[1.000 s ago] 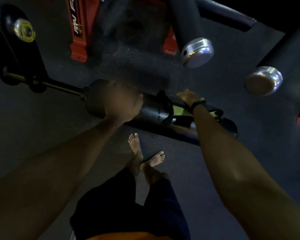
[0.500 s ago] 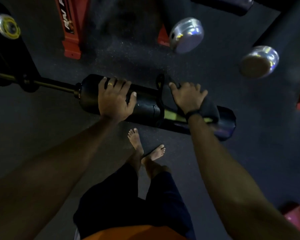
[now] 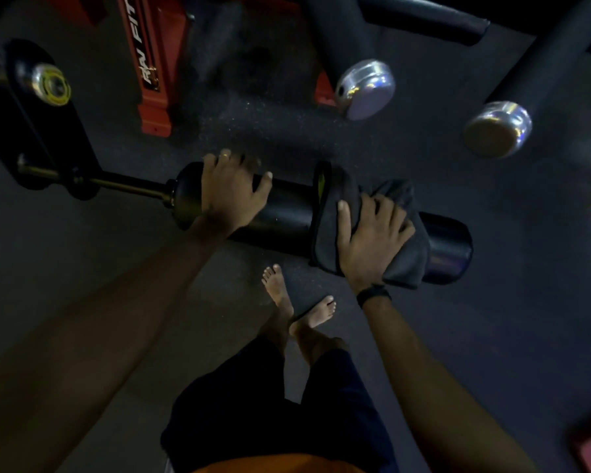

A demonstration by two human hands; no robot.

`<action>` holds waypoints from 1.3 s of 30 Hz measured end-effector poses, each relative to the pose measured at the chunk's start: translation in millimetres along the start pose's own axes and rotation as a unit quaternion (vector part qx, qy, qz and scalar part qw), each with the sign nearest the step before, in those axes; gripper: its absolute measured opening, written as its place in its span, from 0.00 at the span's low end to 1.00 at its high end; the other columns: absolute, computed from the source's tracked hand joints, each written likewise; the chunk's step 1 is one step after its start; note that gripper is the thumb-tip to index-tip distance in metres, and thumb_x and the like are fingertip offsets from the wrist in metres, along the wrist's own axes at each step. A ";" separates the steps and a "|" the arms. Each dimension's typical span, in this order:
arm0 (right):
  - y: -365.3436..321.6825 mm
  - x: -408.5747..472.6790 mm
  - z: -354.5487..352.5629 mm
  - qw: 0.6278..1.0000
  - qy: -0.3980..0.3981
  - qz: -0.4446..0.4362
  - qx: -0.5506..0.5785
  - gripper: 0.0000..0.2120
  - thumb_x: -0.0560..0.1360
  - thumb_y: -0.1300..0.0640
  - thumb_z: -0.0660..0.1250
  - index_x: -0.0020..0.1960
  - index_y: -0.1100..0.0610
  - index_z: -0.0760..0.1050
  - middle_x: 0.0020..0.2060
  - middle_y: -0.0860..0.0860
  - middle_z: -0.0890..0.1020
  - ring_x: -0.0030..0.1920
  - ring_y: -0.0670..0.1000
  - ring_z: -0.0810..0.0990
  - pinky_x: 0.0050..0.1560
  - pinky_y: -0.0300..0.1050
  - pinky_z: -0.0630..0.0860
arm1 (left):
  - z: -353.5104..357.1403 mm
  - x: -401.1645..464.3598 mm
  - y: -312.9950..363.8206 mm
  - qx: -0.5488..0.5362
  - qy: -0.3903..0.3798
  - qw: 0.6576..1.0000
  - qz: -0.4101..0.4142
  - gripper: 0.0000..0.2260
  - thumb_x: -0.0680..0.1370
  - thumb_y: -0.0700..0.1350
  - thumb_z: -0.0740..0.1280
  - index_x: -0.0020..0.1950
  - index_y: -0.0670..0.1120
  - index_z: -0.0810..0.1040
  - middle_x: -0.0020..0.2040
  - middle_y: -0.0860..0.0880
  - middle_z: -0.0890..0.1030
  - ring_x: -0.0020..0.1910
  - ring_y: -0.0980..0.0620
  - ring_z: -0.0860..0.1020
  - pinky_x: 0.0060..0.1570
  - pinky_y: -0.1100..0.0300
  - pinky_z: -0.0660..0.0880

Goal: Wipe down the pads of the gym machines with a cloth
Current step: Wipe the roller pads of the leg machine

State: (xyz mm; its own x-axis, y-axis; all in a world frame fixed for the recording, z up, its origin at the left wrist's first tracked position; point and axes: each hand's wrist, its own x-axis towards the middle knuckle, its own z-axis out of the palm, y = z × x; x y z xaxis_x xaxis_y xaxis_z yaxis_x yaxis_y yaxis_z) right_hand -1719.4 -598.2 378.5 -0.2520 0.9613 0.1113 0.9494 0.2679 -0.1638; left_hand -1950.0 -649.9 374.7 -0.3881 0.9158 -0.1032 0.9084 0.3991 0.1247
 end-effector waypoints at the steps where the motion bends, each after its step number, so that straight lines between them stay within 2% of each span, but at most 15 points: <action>1: 1.5 -6.0 -1.3 1.000 0.007 0.000 0.003 0.22 0.82 0.40 0.57 0.58 0.57 0.79 0.56 0.58 0.80 0.55 0.60 0.72 0.57 0.58 0.64 | 2.6 1.3 -1.8 0.013 -0.020 1.000 -0.004 0.24 0.81 0.57 0.52 0.53 0.43 0.81 0.50 0.41 0.83 0.52 0.40 0.78 0.57 0.47 0.67; 5: -5.3 15.2 -0.5 0.998 -0.041 0.000 -0.038 0.25 0.83 0.40 0.53 0.54 0.57 0.79 0.52 0.59 0.79 0.54 0.62 0.74 0.55 0.59 0.64 | 9.4 -6.7 1.5 0.024 -0.026 0.999 -0.012 0.23 0.83 0.56 0.53 0.49 0.43 0.83 0.46 0.42 0.84 0.49 0.42 0.80 0.63 0.47 0.67; 8: -14.5 67.7 0.9 0.978 -0.196 -0.003 -0.077 0.28 0.82 0.39 0.52 0.59 0.59 0.79 0.59 0.60 0.79 0.63 0.63 0.72 0.63 0.62 0.61 | 8.8 -7.7 1.3 0.010 -0.010 1.000 -0.011 0.21 0.83 0.55 0.55 0.49 0.44 0.83 0.46 0.44 0.84 0.48 0.43 0.80 0.63 0.47 0.67; 11: -11.3 120.7 34.7 0.895 -0.440 0.072 -0.017 0.31 0.80 0.35 0.57 0.72 0.58 0.70 0.72 0.60 0.71 0.73 0.62 0.66 0.73 0.62 0.54 | 8.0 -8.7 1.0 -0.018 -0.004 1.000 -0.013 0.20 0.82 0.56 0.56 0.49 0.45 0.83 0.46 0.44 0.84 0.49 0.43 0.80 0.63 0.47 0.66; 13: -13.0 136.1 53.9 0.857 -0.503 0.106 0.024 0.35 0.77 0.33 0.61 0.75 0.56 0.68 0.75 0.58 0.68 0.74 0.63 0.66 0.76 0.65 0.53 | 5.7 -7.9 1.7 -0.030 -0.009 0.999 -0.019 0.21 0.82 0.57 0.56 0.49 0.46 0.83 0.46 0.46 0.84 0.49 0.45 0.80 0.63 0.48 0.66; 15: -18.8 130.0 54.1 0.877 -0.469 0.103 0.017 0.32 0.78 0.35 0.61 0.71 0.57 0.72 0.72 0.60 0.72 0.71 0.63 0.69 0.74 0.63 0.57 | 4.4 -5.8 1.3 -0.019 -0.019 0.999 -0.031 0.21 0.81 0.58 0.55 0.49 0.46 0.83 0.47 0.46 0.84 0.49 0.45 0.80 0.63 0.49 0.66; 18: -19.7 83.1 21.9 0.969 -0.243 0.028 -0.024 0.28 0.83 0.40 0.53 0.58 0.62 0.79 0.57 0.63 0.80 0.62 0.63 0.74 0.65 0.59 0.62 | 9.0 -5.5 1.1 -0.016 -0.014 0.999 -0.037 0.22 0.80 0.59 0.55 0.50 0.46 0.84 0.47 0.46 0.85 0.49 0.45 0.80 0.63 0.49 0.65; 19: -23.2 58.8 5.0 0.986 -0.165 0.008 -0.027 0.28 0.83 0.40 0.52 0.54 0.61 0.80 0.53 0.62 0.81 0.59 0.63 0.75 0.61 0.59 0.64 | 9.7 -5.5 0.5 -0.014 -0.009 0.999 -0.038 0.22 0.80 0.59 0.55 0.49 0.46 0.84 0.46 0.46 0.85 0.48 0.45 0.80 0.62 0.49 0.65; 21: -26.5 15.2 -8.9 0.995 -0.097 -0.001 -0.022 0.26 0.83 0.40 0.52 0.56 0.58 0.79 0.53 0.60 0.80 0.56 0.62 0.74 0.58 0.60 0.67 | 9.8 -5.8 -0.5 -0.013 -0.004 0.999 -0.038 0.22 0.80 0.59 0.56 0.47 0.46 0.84 0.45 0.46 0.85 0.47 0.46 0.80 0.61 0.49 0.67; 26: -40.5 27.5 -7.8 0.992 -0.118 0.000 -0.053 0.25 0.82 0.40 0.52 0.57 0.56 0.79 0.54 0.60 0.79 0.57 0.63 0.73 0.59 0.62 0.65 | 13.6 -6.6 0.5 -0.002 0.012 0.999 -0.036 0.22 0.80 0.58 0.56 0.50 0.45 0.84 0.46 0.46 0.85 0.49 0.46 0.80 0.64 0.48 0.66; 28: -45.2 65.3 5.9 0.970 -0.231 0.002 -0.071 0.26 0.81 0.39 0.52 0.60 0.55 0.79 0.59 0.59 0.79 0.63 0.62 0.71 0.65 0.63 0.60 | 15.7 -9.2 -1.6 -0.008 0.017 0.999 -0.031 0.21 0.81 0.57 0.57 0.50 0.44 0.84 0.47 0.46 0.85 0.50 0.45 0.80 0.65 0.48 0.67; 30: -46.2 104.1 29.9 0.917 -0.394 0.041 -0.039 0.26 0.80 0.38 0.55 0.66 0.55 0.76 0.68 0.59 0.75 0.70 0.62 0.69 0.71 0.63 0.56 | 16.1 -12.3 -1.2 -0.017 0.025 0.999 -0.025 0.21 0.80 0.57 0.58 0.50 0.44 0.84 0.47 0.45 0.85 0.50 0.44 0.81 0.64 0.47 0.68; 32: -48.0 125.9 48.0 0.871 -0.483 0.081 0.035 0.28 0.77 0.38 0.60 0.68 0.56 0.75 0.70 0.59 0.74 0.70 0.62 0.71 0.72 0.62 0.59 | 16.4 -11.9 -0.1 -0.026 0.036 0.999 -0.021 0.20 0.80 0.56 0.59 0.50 0.44 0.84 0.47 0.45 0.85 0.50 0.44 0.80 0.64 0.47 0.68; 35: -51.7 116.7 48.7 0.901 -0.426 0.075 0.029 0.24 0.80 0.41 0.58 0.64 0.57 0.77 0.66 0.58 0.77 0.68 0.62 0.72 0.70 0.59 0.61 | 17.9 -13.7 -3.3 -0.032 0.062 0.997 -0.021 0.18 0.80 0.56 0.60 0.51 0.44 0.83 0.48 0.45 0.85 0.51 0.44 0.80 0.64 0.47 0.68; 39: -44.4 40.4 -0.3 0.993 -0.115 -0.011 -0.022 0.24 0.82 0.40 0.54 0.52 0.57 0.81 0.51 0.59 0.81 0.55 0.61 0.75 0.57 0.57 0.66 | 29.9 -28.8 -5.0 -0.054 0.128 0.990 -0.005 0.18 0.79 0.54 0.62 0.58 0.43 0.81 0.55 0.45 0.83 0.59 0.43 0.79 0.66 0.44 0.67</action>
State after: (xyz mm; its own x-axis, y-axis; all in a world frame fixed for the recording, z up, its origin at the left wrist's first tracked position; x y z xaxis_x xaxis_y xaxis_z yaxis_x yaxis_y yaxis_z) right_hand -1771.7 -571.3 390.6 -0.3046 0.9458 -0.1127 0.9490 0.2912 -0.1209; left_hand -1938.7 -679.6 347.6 -0.4355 0.8882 0.1466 0.8880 0.3971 0.2319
